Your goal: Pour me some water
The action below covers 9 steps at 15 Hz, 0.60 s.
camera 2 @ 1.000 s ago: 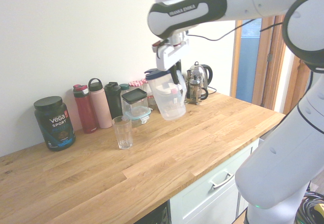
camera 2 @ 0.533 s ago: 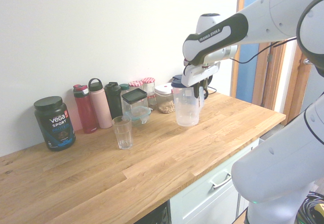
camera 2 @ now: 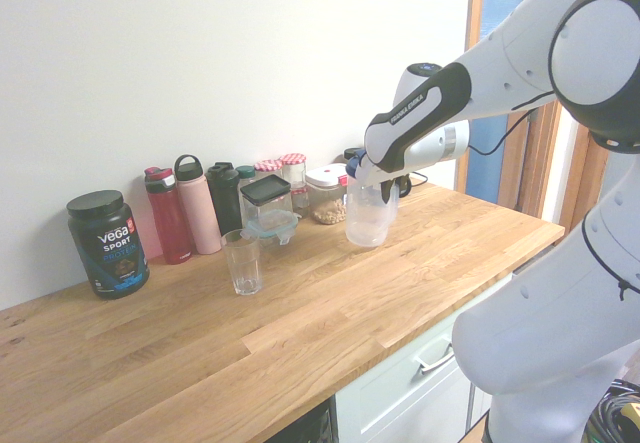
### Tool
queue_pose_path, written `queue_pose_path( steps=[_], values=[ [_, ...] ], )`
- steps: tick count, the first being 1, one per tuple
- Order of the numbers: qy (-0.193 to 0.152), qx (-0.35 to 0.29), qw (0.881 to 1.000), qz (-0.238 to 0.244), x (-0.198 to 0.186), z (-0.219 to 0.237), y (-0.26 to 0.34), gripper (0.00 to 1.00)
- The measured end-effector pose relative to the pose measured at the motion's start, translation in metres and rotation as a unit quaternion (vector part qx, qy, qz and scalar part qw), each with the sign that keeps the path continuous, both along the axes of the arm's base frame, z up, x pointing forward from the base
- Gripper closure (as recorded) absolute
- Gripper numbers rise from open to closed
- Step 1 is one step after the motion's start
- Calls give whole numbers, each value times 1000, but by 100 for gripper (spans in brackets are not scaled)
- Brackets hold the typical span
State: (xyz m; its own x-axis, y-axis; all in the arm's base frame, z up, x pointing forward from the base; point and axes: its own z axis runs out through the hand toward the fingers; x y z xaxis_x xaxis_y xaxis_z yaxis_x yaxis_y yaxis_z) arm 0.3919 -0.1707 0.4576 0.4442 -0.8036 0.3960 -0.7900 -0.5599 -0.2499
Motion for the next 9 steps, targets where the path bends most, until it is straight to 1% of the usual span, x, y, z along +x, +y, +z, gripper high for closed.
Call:
queue_pose_path(
  steps=[3, 4, 7, 9],
  values=[
    [8, -4, 1000, 4, 2, -4, 2, 100],
    [10, -4, 1000, 4, 2, -4, 2, 0],
    [24, 2, 1000, 3, 3, -4, 1, 0],
    [27, 3, 1000, 4, 6, -2, 1, 0]
  ],
)
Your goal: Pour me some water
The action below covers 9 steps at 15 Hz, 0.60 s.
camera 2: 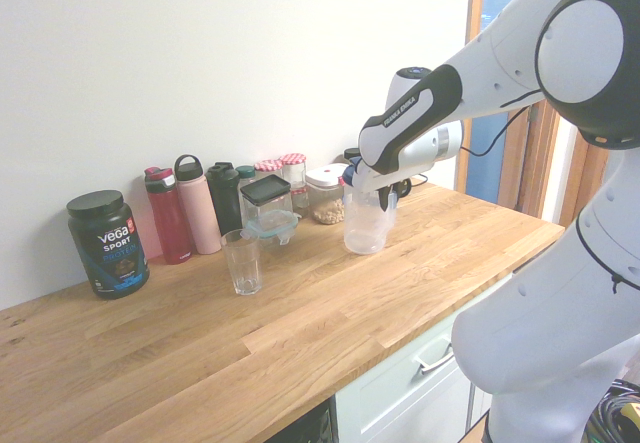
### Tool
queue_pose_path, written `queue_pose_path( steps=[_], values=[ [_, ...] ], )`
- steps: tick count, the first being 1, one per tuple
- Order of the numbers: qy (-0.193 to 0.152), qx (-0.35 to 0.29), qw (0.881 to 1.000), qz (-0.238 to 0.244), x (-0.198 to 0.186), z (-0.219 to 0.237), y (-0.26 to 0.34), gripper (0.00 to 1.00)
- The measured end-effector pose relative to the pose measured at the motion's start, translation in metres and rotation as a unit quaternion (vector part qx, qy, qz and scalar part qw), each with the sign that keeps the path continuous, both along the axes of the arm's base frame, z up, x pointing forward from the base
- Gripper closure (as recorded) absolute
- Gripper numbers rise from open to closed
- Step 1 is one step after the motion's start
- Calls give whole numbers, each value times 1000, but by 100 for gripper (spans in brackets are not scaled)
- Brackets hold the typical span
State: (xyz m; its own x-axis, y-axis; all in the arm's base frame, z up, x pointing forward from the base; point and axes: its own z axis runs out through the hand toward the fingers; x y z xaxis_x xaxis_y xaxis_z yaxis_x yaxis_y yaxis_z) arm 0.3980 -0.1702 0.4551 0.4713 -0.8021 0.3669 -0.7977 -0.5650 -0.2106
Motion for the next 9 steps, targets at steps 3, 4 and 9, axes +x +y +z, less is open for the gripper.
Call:
queue_pose_path(
  steps=[3, 4, 9],
  values=[
    [3, 1, 1000, 1, 4, -2, -1, 0],
    [4, 1, 1000, 2, 6, -3, -1, 0],
    [27, 3, 999, 24, -12, 21, 0, 0]
  ],
)
